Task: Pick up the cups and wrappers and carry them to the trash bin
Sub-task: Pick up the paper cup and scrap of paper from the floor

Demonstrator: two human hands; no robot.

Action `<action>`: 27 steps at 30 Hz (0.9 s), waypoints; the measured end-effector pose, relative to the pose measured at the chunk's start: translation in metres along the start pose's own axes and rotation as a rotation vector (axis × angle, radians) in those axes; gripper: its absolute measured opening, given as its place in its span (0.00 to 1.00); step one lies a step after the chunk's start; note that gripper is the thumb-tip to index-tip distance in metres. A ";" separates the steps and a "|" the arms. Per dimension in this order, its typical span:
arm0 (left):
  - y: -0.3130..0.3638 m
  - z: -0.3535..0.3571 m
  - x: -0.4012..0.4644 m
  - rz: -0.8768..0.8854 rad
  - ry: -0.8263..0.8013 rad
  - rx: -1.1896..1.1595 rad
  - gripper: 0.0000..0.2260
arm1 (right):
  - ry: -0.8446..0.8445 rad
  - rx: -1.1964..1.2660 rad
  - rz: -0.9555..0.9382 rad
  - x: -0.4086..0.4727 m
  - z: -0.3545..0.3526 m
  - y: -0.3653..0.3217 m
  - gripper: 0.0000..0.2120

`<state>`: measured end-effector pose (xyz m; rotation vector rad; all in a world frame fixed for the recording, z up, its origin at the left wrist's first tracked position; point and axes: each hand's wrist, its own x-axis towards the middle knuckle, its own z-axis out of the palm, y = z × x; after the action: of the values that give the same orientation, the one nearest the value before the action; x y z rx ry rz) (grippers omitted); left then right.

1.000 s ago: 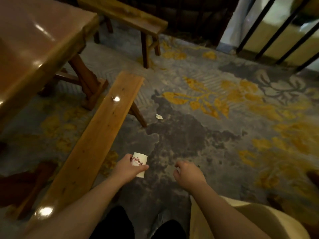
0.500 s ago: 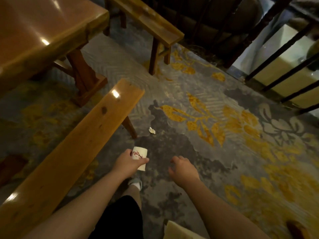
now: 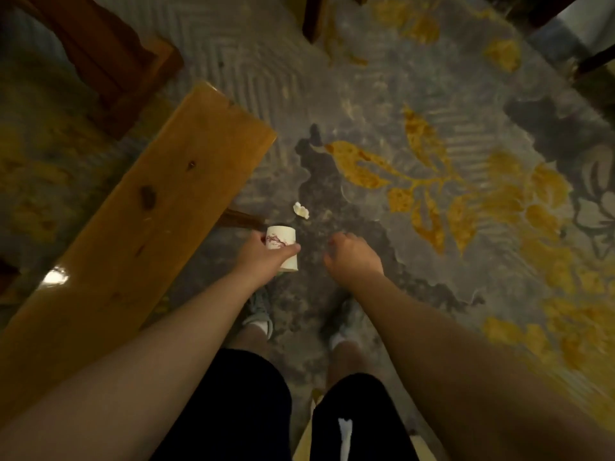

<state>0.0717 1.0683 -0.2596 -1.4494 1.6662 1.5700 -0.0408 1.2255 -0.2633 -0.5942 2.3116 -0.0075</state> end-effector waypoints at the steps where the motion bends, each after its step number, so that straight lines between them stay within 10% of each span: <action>1: -0.002 0.006 0.012 -0.013 0.009 0.000 0.36 | -0.020 -0.013 -0.003 0.020 0.006 0.004 0.17; 19: -0.106 0.151 0.275 -0.361 0.158 -0.170 0.38 | -0.300 -0.321 -0.226 0.370 0.227 0.063 0.41; 27: -0.125 0.164 0.297 -0.332 0.138 -0.115 0.38 | -0.284 -0.322 -0.328 0.396 0.276 0.084 0.25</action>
<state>0.0182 1.1258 -0.6130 -1.8221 1.3350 1.4262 -0.1381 1.1804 -0.7416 -1.0606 1.9316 0.2805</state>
